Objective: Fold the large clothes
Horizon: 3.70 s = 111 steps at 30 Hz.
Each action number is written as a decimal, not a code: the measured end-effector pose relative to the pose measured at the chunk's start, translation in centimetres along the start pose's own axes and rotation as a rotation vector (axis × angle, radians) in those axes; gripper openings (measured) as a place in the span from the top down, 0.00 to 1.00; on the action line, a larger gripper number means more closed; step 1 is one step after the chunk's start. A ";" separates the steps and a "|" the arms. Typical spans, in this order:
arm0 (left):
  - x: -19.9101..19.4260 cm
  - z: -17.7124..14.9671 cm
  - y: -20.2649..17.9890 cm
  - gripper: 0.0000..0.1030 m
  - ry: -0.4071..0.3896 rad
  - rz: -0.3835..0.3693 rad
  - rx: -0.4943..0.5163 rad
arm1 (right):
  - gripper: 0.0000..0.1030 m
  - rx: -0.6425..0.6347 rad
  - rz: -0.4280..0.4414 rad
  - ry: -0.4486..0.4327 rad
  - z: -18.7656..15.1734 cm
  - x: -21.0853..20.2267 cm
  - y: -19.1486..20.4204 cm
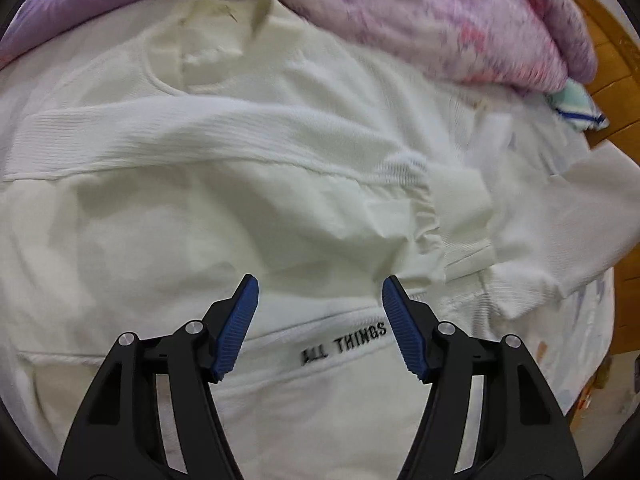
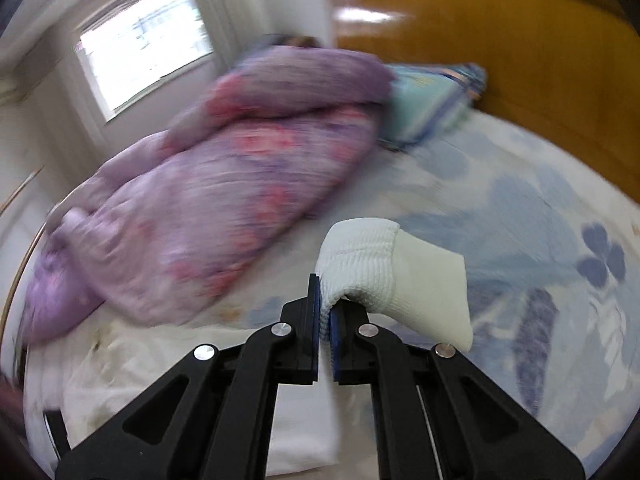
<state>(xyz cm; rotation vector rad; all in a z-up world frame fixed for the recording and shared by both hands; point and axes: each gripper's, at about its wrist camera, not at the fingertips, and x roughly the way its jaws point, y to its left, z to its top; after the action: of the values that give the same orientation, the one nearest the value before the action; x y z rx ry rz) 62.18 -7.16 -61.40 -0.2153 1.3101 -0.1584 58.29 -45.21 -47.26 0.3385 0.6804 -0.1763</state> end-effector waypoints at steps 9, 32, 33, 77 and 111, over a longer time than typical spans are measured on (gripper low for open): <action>-7.3 -1.1 8.4 0.36 -0.089 0.028 -0.106 | 0.96 -0.170 0.234 0.079 -6.2 1.3 19.9; -11.9 -6.0 22.0 0.36 -0.110 0.089 -0.282 | 0.30 -0.222 0.327 0.674 -24.2 7.5 34.2; -11.7 -5.7 21.4 0.36 -0.107 0.082 -0.275 | 0.30 -0.229 0.340 0.683 -24.1 7.2 33.7; -8.3 -2.4 23.6 0.85 -0.179 0.085 -0.295 | 0.41 -0.103 0.110 0.488 -15.1 11.0 15.5; -5.3 8.9 29.9 0.28 -0.060 0.122 -0.288 | 0.50 -0.427 0.057 0.557 -8.4 23.3 19.4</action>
<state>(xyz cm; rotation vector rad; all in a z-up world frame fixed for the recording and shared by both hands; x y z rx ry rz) 69.23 23.72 -61.60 -0.3812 1.2792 0.1407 76.43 -25.26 -63.46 -0.0124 1.2307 0.1266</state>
